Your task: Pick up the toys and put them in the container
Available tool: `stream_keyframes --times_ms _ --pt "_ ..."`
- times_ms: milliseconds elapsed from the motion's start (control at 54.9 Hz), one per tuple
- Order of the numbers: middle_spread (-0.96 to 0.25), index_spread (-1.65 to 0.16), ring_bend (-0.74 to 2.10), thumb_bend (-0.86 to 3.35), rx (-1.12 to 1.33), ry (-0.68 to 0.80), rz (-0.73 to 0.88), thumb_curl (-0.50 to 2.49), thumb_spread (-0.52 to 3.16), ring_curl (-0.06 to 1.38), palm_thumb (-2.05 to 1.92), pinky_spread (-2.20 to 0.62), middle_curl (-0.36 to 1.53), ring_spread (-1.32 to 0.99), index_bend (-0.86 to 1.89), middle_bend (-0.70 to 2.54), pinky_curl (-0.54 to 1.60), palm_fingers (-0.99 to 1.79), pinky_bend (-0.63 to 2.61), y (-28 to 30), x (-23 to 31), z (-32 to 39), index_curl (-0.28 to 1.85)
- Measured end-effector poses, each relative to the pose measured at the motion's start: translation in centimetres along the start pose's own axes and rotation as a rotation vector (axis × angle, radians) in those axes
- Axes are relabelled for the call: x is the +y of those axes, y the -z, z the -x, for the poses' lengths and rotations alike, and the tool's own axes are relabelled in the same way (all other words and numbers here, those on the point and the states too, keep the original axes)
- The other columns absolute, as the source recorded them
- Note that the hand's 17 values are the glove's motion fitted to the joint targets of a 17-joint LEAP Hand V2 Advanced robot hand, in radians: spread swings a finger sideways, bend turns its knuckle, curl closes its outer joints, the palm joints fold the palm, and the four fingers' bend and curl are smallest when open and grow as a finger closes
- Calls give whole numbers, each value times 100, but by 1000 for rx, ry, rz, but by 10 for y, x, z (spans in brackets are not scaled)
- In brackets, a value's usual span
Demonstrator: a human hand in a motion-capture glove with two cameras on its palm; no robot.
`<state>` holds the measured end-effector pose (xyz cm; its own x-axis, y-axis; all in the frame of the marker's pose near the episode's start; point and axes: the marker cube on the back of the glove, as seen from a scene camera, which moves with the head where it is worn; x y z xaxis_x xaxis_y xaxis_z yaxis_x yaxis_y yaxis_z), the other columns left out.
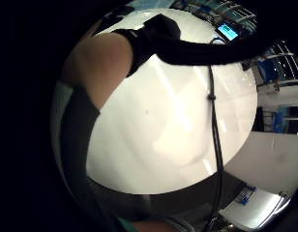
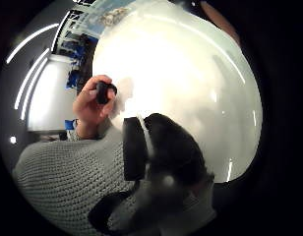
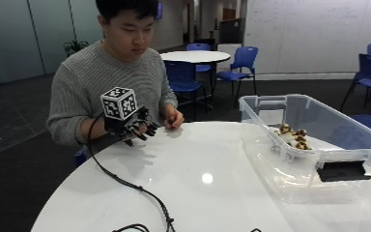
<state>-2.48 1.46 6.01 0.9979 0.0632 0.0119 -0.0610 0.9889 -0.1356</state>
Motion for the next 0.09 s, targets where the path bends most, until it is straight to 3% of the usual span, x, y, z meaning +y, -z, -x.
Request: stream_keyframes --times_ms 91 --pt "-13 -36 19 -5 -4 6 1 11 132 35 -8 7 33 -4 17 17 32 -5 88 0 -1 0 35"
